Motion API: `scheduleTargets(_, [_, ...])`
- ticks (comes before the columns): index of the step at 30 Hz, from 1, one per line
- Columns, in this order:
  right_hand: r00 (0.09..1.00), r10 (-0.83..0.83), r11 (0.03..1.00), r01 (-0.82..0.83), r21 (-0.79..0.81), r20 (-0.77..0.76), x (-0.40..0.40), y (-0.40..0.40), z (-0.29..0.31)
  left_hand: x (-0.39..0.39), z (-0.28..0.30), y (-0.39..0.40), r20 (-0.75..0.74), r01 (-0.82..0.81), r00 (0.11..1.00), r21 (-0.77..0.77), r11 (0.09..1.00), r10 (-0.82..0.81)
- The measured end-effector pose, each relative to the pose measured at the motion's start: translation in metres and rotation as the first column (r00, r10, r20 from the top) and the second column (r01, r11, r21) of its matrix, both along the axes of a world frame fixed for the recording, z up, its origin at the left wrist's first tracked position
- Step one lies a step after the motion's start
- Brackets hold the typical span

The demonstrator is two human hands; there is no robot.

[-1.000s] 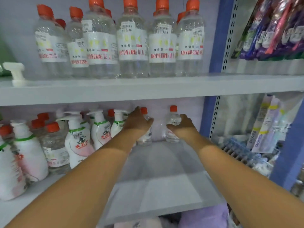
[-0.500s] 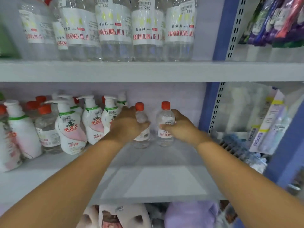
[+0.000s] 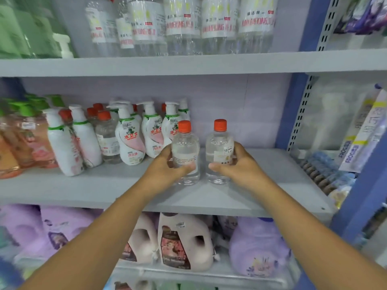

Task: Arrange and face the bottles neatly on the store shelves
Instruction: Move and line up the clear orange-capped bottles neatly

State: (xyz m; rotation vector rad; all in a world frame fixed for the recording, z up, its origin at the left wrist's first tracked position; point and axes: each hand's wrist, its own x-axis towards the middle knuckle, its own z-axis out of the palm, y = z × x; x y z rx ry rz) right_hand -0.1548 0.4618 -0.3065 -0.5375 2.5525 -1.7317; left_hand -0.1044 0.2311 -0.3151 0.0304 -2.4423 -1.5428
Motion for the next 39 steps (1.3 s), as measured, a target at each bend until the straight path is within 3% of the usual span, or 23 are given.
scheduleTargets(6, [0.997, -0.057, 0.998, 0.058, 0.022, -0.047, 0.03, -0.032, 0.008, 0.04, 0.007, -0.036, -0.06, -0.052, 0.997, 0.019, 0.998, 0.053])
scheduleTargets(12, [0.992, -0.035, 0.998, 0.029, -0.056, -0.118, 0.126, -0.082, 0.04, 0.144, 0.059, -0.105, -0.262, 0.032, 0.965, 0.036, 0.999, -0.021])
scheduleTargets(18, [0.957, -0.012, 0.991, -0.028, -0.132, -0.291, 0.217, -0.156, 0.144, 0.211, 0.159, -0.164, -0.483, 0.114, 0.867, -0.049, 0.992, -0.123])
scheduleTargets(24, [0.843, -0.143, 0.978, 0.038, -0.207, -0.519, 0.202, -0.205, 0.267, 0.18, 0.261, -0.201, -0.64, 0.056, 0.762, -0.078, 0.995, -0.093])
scheduleTargets(31, [0.796, -0.312, 0.949, 0.291, -0.123, -0.519, 0.12, -0.228, 0.307, 0.107, 0.301, -0.216, -0.561, -0.156, 0.826, -0.134, 0.979, 0.055])
scheduleTargets(39, [0.841, -0.269, 0.931, 0.352, 0.098, -0.469, 0.074, -0.241, 0.282, 0.05, 0.282, -0.22, -0.372, -0.174, 0.923, -0.172, 0.97, 0.099])
